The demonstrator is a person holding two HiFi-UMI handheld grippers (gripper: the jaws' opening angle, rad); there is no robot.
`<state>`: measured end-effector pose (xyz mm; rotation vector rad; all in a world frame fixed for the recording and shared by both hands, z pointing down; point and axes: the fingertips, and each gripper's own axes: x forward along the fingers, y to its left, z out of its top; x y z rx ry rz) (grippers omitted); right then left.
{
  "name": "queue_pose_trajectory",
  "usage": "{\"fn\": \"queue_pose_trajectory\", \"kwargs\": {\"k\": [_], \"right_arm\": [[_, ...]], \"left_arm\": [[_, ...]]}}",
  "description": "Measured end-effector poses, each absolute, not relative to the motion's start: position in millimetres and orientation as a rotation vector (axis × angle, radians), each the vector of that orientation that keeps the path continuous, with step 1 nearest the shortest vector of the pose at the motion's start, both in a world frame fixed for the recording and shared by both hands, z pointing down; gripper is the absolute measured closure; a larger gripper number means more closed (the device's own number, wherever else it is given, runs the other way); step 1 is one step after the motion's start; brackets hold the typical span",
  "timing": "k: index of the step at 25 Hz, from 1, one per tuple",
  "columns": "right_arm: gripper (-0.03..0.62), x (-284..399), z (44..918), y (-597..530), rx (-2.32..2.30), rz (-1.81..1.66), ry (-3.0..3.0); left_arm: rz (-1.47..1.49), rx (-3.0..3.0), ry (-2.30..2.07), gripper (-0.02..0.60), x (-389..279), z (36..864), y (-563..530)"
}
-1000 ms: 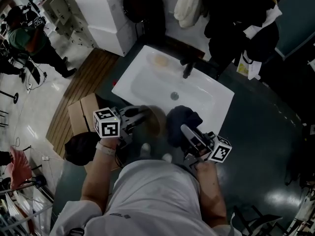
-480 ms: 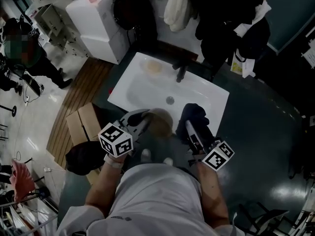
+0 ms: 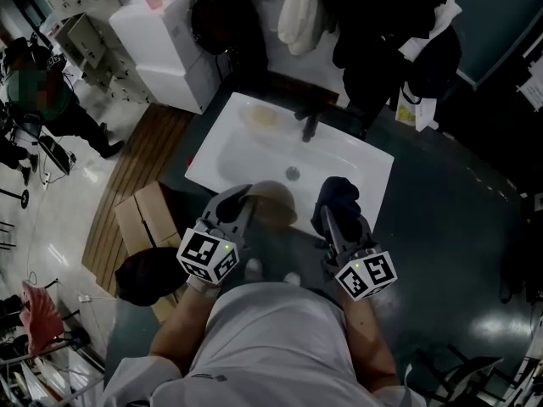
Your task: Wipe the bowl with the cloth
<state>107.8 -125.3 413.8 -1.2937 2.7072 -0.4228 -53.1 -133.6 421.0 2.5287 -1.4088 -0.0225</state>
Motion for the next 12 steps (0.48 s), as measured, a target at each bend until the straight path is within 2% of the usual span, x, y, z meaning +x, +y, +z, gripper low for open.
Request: {"fn": "queue_pose_trajectory", "kwargs": {"k": [12], "right_arm": [[0.513, 97, 422, -118, -1.380, -0.292, 2.793]], "left_arm": [[0.045, 2.543, -1.465, 0.561, -62, 428, -131]]}}
